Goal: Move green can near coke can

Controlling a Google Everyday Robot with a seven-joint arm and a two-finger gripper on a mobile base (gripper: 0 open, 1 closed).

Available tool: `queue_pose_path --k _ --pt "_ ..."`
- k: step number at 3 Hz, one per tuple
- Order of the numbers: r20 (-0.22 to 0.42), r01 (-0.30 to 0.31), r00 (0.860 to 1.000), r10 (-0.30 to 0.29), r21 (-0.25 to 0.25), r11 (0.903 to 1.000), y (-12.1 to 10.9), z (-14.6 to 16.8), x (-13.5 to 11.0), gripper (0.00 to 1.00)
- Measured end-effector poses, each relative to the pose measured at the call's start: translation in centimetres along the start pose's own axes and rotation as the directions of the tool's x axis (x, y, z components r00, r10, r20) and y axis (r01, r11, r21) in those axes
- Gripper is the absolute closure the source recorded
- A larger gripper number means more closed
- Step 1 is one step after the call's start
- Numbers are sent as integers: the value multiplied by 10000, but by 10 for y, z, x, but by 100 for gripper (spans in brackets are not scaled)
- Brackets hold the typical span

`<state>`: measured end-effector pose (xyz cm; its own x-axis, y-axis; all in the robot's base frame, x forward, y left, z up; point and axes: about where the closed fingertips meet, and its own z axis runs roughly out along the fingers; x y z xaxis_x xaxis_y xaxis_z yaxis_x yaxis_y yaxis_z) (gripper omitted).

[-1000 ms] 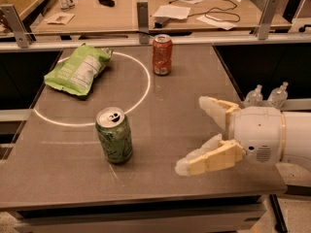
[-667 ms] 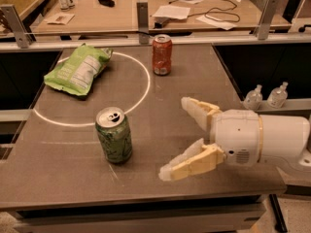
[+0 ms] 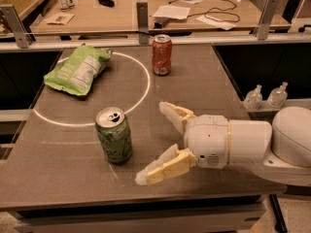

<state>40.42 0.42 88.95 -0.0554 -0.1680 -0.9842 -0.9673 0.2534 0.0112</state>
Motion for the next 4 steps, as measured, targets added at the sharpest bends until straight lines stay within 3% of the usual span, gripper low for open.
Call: queue_pose_path --k 4 --pt "587 631 9965 -601 -507 9967 1 66 -3 0"
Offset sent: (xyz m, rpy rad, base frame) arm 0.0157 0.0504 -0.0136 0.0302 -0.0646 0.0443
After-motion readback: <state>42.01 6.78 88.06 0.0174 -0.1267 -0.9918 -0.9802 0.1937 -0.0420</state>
